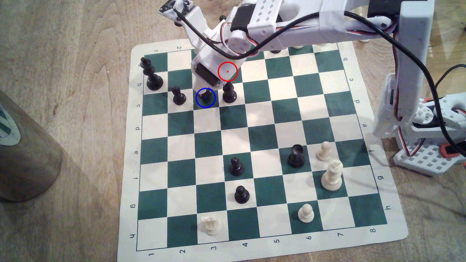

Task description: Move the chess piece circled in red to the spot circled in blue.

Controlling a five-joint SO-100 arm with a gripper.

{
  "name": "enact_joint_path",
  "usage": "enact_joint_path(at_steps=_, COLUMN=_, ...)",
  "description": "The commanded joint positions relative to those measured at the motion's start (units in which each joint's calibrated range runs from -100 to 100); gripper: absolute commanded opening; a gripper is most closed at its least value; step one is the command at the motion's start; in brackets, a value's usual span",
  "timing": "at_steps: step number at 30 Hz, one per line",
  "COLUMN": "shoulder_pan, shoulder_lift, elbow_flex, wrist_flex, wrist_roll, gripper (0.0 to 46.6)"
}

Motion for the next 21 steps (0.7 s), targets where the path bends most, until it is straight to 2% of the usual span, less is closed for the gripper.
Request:
enact_joint_path(at_steps=1, shoulder_pan=-0.34, shoulder_lift=-0.63, elbow_flex=-4.89, wrist_flex=-1.17, wrist_roll=0.10, gripper=0.4)
enact_joint_path(at_steps=12, shoulder_pan=-0.26, shoulder_lift=0.73, elbow_flex=-4.89, wrist_flex=-2.08, wrist_roll=-0.10, gripper=0.8)
enact_joint_path(at_steps=14, shoulder_pan=-0.26, shoulder_lift=0.73, elbow_flex=-4.89, wrist_flex=-2.08, wrist_roll=-0.15, gripper=3.3)
enact_joint_path(at_steps=15, shoulder_pan=-0.26, shoulder_lift=0.73, elbow_flex=-4.89, wrist_flex=-2.08, wrist_roll=-0.10, gripper=7.2)
enact_joint_path(at_steps=18, shoulder_pan=-0.19, shoulder_lift=0.73, elbow_flex=-4.89, wrist_flex=-1.67, wrist_roll=0.15, gripper=13.3)
enact_joint_path(at_steps=21, shoulder_pan=-0.11, shoulder_lift=-0.04, elbow_flex=-4.79, wrist_flex=-1.67, wrist_roll=0.00, gripper=16.4)
